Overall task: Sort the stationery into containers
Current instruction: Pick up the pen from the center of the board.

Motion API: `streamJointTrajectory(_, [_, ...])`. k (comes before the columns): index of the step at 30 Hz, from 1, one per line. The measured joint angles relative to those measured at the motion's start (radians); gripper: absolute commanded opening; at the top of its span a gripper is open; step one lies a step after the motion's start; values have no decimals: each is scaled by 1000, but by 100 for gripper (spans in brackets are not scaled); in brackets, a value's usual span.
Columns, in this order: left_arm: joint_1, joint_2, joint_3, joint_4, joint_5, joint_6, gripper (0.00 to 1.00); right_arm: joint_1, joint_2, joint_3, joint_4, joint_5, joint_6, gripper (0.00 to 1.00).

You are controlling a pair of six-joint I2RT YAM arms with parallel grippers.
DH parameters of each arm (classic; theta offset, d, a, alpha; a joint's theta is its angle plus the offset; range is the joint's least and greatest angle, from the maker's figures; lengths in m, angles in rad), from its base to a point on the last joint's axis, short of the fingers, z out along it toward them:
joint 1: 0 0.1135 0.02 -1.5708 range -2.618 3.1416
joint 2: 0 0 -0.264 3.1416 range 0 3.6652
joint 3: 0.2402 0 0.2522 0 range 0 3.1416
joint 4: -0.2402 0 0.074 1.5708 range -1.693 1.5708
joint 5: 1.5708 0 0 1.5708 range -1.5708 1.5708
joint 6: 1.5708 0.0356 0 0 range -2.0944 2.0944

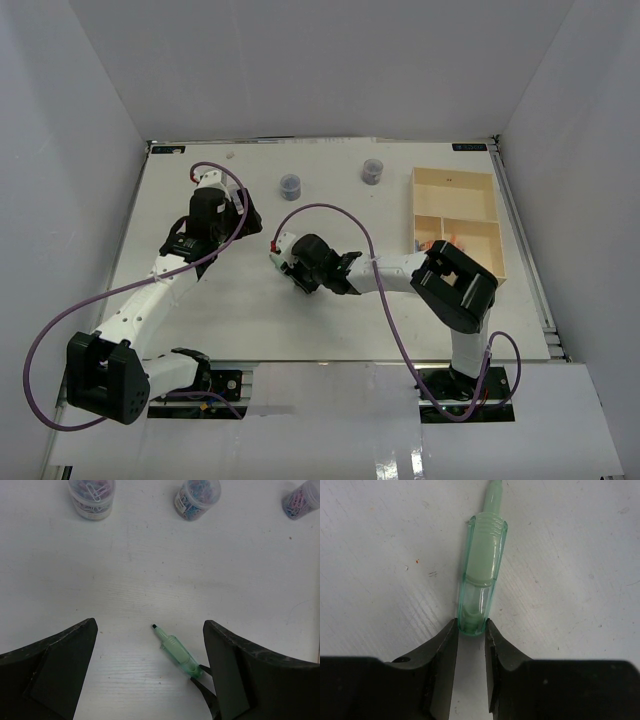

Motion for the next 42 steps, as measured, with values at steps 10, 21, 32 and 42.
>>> streamJointTrajectory(10, [5, 0, 0, 0, 33, -5, 98, -1, -85, -19, -53, 68, -11, 15])
streamJointTrajectory(21, [5, -19, -6, 1, 194, -57, 98, -1, -322, -50, -120, 128, -31, 16])
streamJointTrajectory(32, [5, -21, -9, 55, 426, -180, 98, -1, -430, -60, -151, 157, -41, 15])
streamJointTrajectory(42, [5, 39, -19, 213, 576, -329, 98, -2, -468, -89, -143, 137, -40, 14])
